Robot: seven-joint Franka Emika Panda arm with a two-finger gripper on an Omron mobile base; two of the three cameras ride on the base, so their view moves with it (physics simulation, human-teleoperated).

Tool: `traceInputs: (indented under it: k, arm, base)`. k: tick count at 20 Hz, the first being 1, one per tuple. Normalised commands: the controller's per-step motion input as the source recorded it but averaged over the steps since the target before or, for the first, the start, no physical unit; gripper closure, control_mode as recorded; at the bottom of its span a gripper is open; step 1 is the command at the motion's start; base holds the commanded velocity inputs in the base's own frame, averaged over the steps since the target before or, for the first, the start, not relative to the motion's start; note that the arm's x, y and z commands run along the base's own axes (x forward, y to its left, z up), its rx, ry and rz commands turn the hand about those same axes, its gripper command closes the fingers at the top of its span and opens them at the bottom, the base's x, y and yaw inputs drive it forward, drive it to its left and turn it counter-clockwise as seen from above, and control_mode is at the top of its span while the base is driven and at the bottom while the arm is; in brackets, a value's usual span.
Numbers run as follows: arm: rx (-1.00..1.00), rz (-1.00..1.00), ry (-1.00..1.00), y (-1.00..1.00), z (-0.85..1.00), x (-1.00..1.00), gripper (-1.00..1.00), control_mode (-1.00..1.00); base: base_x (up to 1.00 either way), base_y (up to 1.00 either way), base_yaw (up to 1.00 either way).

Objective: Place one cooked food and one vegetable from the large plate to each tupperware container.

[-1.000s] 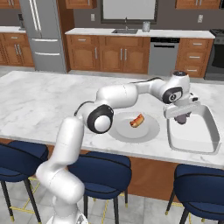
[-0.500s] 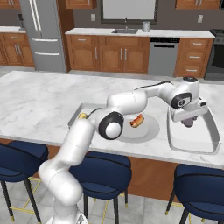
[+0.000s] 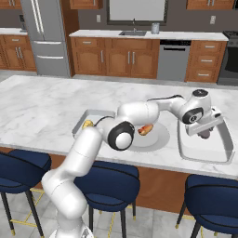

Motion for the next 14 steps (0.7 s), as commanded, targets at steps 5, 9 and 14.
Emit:
traceInputs:
  k: [5,9,14]
  arm:
    - [0.0,0.0,0.08,-0.2,-0.15,0.09,1.0,-1.0]
    - [0.0,0.0,0.0,-0.01,0.0,0.03,-1.0,-1.0]
    - [0.0,0.0,0.01,0.0,0.0,0.0,-1.0,-1.0]
  base:
    - [0.0,0.0,0.0]
    - [0.0,0.0,0.0]
    - [0.0,0.0,0.0]
